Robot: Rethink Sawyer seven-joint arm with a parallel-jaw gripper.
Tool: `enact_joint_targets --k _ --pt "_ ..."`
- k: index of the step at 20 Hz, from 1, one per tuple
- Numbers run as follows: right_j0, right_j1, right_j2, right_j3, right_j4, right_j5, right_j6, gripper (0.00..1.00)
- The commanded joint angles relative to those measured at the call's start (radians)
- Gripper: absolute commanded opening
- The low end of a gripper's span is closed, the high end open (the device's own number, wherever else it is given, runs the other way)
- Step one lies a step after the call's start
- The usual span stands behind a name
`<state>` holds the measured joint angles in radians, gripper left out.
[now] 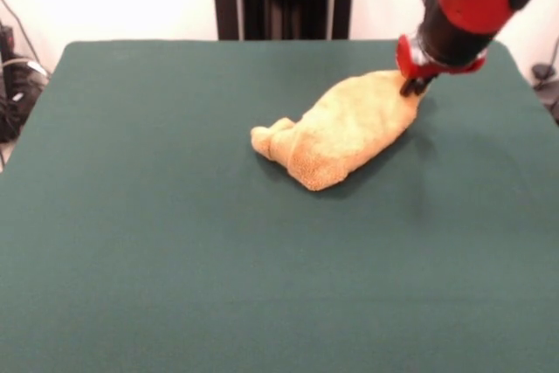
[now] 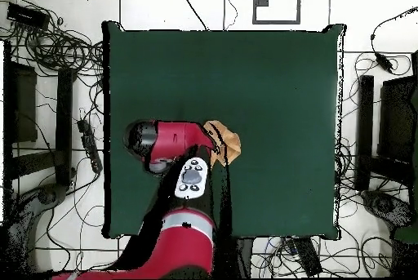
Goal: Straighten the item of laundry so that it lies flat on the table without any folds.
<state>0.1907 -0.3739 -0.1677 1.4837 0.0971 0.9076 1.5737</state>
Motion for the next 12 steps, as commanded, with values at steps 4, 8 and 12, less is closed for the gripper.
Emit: enact_joint_targets --k 4,8,12 --pt "-0.038 -0.279 0.039 0.118 -0.108 -0.104 -0.029 0.00" --pt "-0.041 -0.293 0.032 0.057 -0.158 -0.113 0.003 0.00" --pt "-0.054 -0.302 0.033 0.005 -0.195 -0.106 0.026 0.00"
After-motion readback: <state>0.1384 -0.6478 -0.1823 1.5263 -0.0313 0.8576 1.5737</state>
